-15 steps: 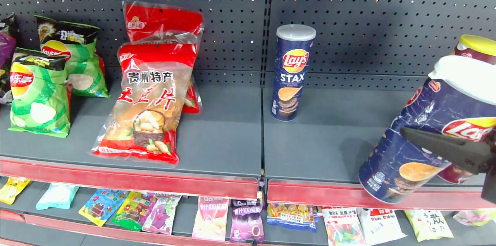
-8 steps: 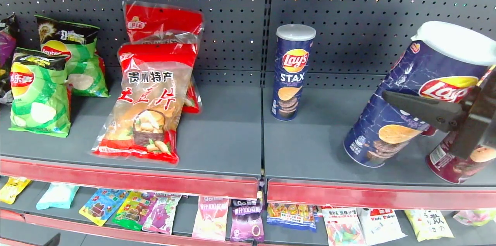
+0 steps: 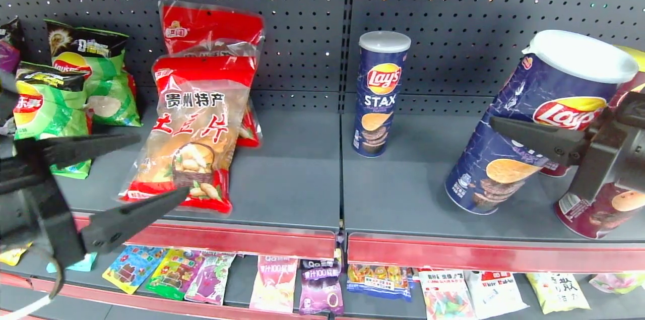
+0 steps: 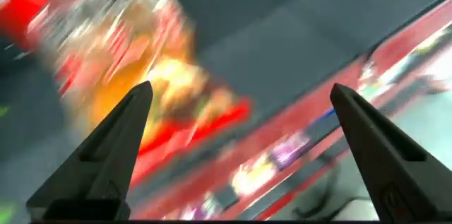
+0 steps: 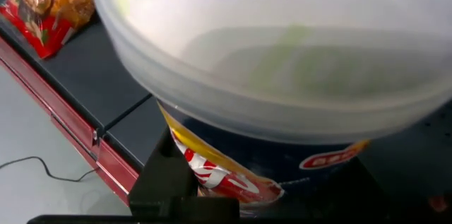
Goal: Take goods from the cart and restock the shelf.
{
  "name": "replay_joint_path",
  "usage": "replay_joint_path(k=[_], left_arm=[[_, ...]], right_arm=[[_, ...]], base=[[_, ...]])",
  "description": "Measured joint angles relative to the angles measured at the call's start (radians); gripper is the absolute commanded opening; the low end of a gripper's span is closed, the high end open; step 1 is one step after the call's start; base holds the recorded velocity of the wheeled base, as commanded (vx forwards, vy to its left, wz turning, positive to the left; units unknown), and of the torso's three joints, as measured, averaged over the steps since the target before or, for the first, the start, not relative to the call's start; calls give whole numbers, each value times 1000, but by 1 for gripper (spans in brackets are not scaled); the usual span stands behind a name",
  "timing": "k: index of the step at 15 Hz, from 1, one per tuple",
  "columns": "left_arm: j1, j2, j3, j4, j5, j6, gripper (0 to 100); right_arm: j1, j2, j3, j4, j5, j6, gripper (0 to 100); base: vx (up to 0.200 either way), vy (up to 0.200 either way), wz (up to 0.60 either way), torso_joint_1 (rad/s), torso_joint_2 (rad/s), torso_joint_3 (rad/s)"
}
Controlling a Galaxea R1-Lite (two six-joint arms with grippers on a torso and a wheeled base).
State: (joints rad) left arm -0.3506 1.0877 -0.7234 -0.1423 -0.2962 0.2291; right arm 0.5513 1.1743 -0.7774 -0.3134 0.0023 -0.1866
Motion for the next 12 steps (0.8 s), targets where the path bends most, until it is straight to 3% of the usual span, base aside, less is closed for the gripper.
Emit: replay_joint_path(k=[3, 6, 7, 9, 12], left_arm=[[-66, 227, -213, -7, -80, -40, 100], [-86, 438, -434, -10, -162, -42, 100], [-89, 469, -469, -10, -177, -42, 100], [-104, 634, -659, -10, -290, -42, 100], [-115, 772, -812, -18, -334, -44, 100]], right_arm=[[-6, 4, -6, 0, -1, 0, 0], [-8, 6, -6, 0, 0, 0, 0], [-9, 6, -6, 0, 0, 0, 0], [-17, 7, -7, 0, 0, 1, 0], [-22, 7, -8, 0, 0, 1, 0]], base=[[0, 0, 0, 0, 0, 0], [0, 0, 0, 0, 0, 0], [0, 0, 0, 0, 0, 0], [0, 0, 0, 0, 0, 0], [0, 0, 0, 0, 0, 0]])
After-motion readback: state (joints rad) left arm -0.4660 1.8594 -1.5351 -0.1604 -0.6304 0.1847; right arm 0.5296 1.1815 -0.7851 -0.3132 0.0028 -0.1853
